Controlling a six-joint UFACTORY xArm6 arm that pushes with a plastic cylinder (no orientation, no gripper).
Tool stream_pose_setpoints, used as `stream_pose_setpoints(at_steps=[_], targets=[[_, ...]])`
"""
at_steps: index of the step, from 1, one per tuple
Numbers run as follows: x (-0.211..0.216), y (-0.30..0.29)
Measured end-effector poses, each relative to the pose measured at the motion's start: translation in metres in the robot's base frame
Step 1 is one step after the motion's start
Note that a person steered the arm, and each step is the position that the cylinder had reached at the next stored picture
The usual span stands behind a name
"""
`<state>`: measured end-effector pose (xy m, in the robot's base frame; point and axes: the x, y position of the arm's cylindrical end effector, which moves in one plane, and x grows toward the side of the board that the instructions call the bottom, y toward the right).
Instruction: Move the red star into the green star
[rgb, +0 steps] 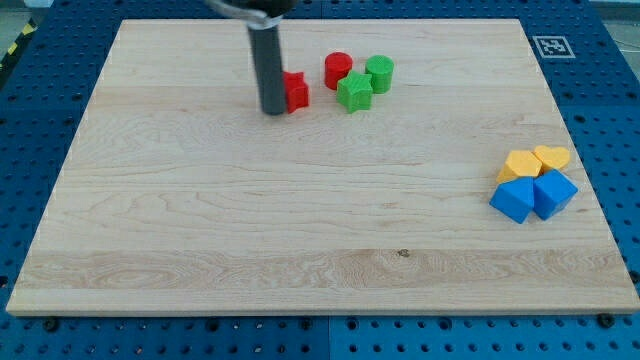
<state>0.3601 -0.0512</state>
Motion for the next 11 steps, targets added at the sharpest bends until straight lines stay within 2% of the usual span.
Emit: stream_pose_setpoints(at_steps=[1,2,3,4,5,9,11], targets=[[-0.016,0.014],[-0.005,-0.010],[-0.015,-0.043],[-0.055,-0.044],[-0.075,-0.038],[-0.033,0.017],[-0.031,0.026]])
